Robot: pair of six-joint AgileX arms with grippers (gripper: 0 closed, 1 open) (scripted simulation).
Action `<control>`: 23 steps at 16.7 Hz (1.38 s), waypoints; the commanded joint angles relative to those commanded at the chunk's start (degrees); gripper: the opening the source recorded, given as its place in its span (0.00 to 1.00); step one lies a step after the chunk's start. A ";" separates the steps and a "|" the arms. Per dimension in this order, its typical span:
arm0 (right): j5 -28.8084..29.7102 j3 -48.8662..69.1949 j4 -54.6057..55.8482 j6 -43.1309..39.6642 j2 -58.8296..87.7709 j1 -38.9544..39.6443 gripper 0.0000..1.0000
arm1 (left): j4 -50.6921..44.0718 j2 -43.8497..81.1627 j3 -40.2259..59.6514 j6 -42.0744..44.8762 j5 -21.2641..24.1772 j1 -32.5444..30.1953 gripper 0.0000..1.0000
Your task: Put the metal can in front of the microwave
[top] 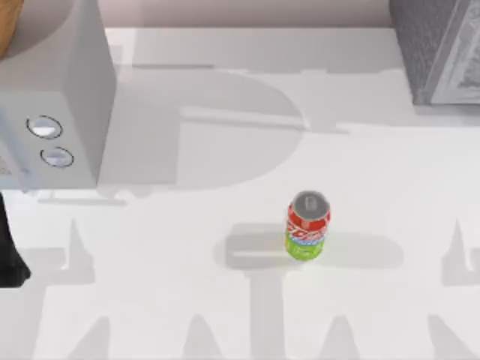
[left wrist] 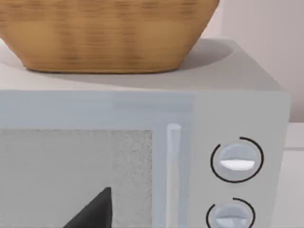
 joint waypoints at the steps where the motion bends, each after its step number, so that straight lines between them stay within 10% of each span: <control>1: 0.00 0.00 0.00 0.00 0.00 0.00 1.00 | 0.00 0.00 0.00 0.00 0.00 0.00 1.00; 10: 0.00 0.00 0.00 0.00 0.00 0.00 1.00 | -11.53 18.05 18.14 -0.42 0.52 -6.99 1.00; 23: 0.00 0.00 0.00 0.00 0.00 0.00 1.00 | -55.42 88.25 86.70 -1.78 0.55 -31.74 1.00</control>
